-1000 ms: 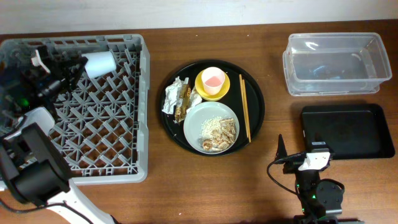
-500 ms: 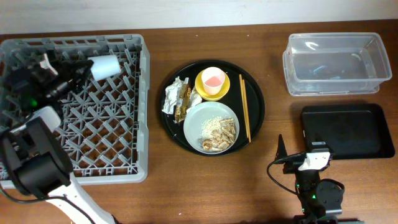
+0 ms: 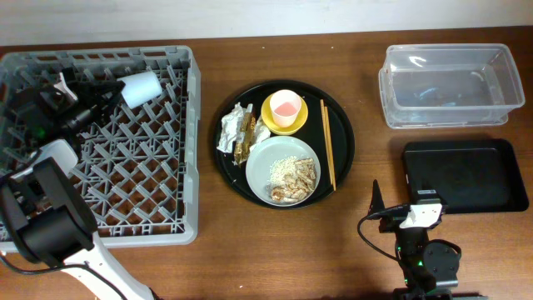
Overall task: Sort waste into correct bins and load items into the dishwasher rack
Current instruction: 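Carry the blue cup to the rack and set it upside down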
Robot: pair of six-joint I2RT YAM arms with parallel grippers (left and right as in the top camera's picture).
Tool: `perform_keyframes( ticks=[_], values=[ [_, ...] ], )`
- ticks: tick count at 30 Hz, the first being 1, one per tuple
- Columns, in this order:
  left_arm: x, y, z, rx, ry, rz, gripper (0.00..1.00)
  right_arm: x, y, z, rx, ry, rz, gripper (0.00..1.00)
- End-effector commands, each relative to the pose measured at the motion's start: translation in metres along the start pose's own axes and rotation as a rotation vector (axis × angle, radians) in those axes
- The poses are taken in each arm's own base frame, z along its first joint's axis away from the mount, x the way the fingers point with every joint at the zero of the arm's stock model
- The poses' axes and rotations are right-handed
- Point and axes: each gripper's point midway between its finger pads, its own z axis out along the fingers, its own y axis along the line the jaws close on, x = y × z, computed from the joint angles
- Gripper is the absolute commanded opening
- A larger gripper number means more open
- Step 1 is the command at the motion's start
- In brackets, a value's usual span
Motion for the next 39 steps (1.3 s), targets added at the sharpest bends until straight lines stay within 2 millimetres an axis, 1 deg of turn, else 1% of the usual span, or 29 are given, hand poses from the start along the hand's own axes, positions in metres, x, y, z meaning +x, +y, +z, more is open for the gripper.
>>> perform_keyframes(
  ticks=[1,4,6,7,9,13,14,15,16,20,22,23,25,27,28,30,31,32,33,34,35,37,39],
  values=[
    [0.004,0.037,-0.001,-0.068,-0.035,-0.044,0.1,0.003,0.0,0.0,0.006,0.006,-0.004,0.98],
    [0.005,0.035,-0.002,-0.058,-0.023,-0.045,0.09,0.003,0.0,0.0,0.006,0.006,-0.004,0.98],
    [0.006,0.034,-0.006,-0.047,-0.016,-0.046,0.08,0.003,0.0,0.0,0.006,0.006,-0.004,0.98],
    [0.004,0.034,-0.009,-0.043,-0.018,-0.048,0.06,0.003,0.0,0.0,0.006,0.006,-0.004,0.98],
    [0.003,0.034,-0.015,-0.036,-0.018,-0.05,0.04,0.003,0.0,0.0,0.006,0.006,-0.004,0.98],
    [-0.001,0.03,-0.023,-0.028,-0.026,-0.044,0.05,0.003,0.0,0.0,0.006,0.006,-0.004,0.98],
    [-0.001,0.03,-0.023,-0.028,-0.026,-0.044,0.09,0.003,0.0,0.0,0.006,0.006,-0.004,0.98],
    [-0.001,0.03,-0.023,-0.028,-0.026,-0.044,0.16,0.003,0.0,0.0,0.006,0.006,-0.004,0.98],
    [0.0,0.031,-0.023,-0.029,-0.025,-0.05,0.2,0.003,0.0,0.0,0.006,0.006,-0.004,0.98],
    [-0.001,0.031,-0.025,-0.031,-0.029,-0.054,0.44,0.003,0.0,0.0,0.006,0.006,-0.004,0.98],
    [-0.002,0.031,-0.027,-0.028,-0.03,-0.054,0.5,0.003,0.0,0.0,0.006,0.006,-0.004,0.98],
    [-0.001,0.027,-0.028,-0.021,-0.023,-0.049,0.52,0.003,0.0,0.0,0.006,0.006,-0.004,0.98],
    [-0.002,0.015,-0.029,-0.011,-0.022,-0.026,0.64,0.003,0.0,0.0,0.006,0.006,-0.004,0.98],
    [-0.004,-0.001,-0.032,-0.012,-0.033,-0.007,0.66,0.003,0.0,0.0,0.006,0.006,-0.004,0.99],
    [-0.006,-0.014,-0.035,-0.018,-0.047,0.014,0.86,0.003,0.0,0.0,0.006,0.006,-0.004,0.98],
    [-0.007,-0.021,-0.038,-0.045,-0.067,0.001,0.87,0.003,0.0,0.0,0.006,0.006,-0.004,0.98],
    [-0.006,-0.02,-0.04,-0.069,-0.076,-0.006,0.87,0.003,0.0,0.0,0.006,0.006,-0.004,0.98],
    [0.0,-0.008,-0.045,-0.17,-0.102,-0.035,0.87,0.003,0.0,0.0,0.006,0.006,-0.004,0.98],
    [0.003,-0.002,-0.048,-0.219,-0.112,-0.036,0.92,0.003,0.0,0.0,0.006,0.006,-0.004,0.98],
    [0.008,0.009,-0.055,-0.313,-0.127,-0.034,0.93,0.003,0.0,0.0,0.006,0.006,-0.004,0.98],
    [0.011,0.015,-0.063,-0.393,-0.139,-0.014,0.94,0.003,0.0,0.0,0.006,0.006,-0.004,0.98],
    [0.014,0.021,-0.074,-0.501,-0.156,0.014,0.95,0.003,0.0,0.0,0.006,0.006,-0.004,0.98],
    [0.019,0.024,-0.096,-0.659,-0.188,0.039,0.96,0.003,0.0,0.0,0.006,0.006,-0.004,0.98]
  ],
)
